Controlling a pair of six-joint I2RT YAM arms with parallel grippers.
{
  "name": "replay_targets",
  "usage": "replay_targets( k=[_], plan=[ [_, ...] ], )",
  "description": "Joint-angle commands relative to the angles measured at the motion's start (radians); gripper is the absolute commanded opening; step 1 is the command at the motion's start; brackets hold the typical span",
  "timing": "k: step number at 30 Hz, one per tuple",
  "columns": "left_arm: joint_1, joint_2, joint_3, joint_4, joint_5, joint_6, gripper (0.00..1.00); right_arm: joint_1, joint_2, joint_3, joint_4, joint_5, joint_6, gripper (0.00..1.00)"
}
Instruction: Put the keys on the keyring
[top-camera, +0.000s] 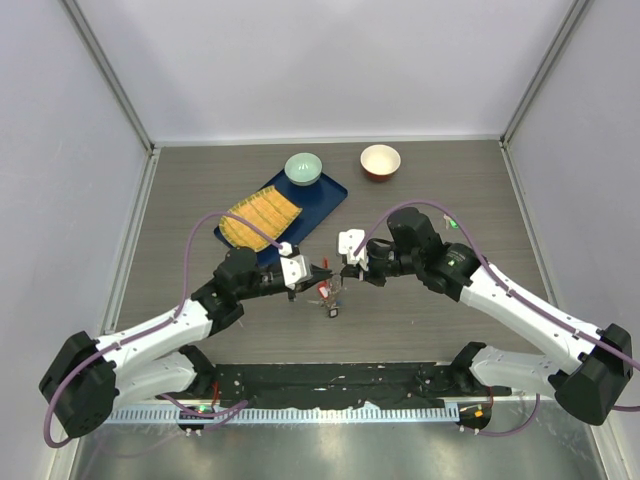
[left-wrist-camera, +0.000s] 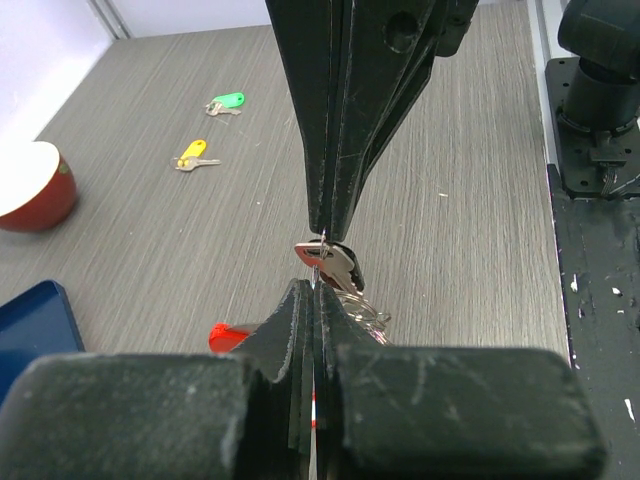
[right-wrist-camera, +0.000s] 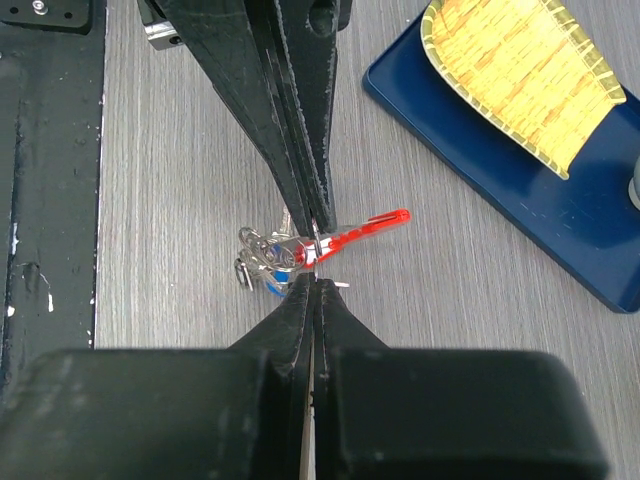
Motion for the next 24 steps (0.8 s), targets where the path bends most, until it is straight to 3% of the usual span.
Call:
replay_targets(
  k=[1, 24],
  plan=[
    [0.004, 0.0, 0.051, 0.047, 0.029, 0.014, 0.0, 0.007, -0.01, 0.037, 0.046, -0.032, 0.004, 0.01],
    [0.004, 0.006, 0.061, 0.026, 0.03, 0.014, 0.0, 0.01, -0.04, 0.037, 0.039, 0.029, -0.007, 0.01]
  ],
)
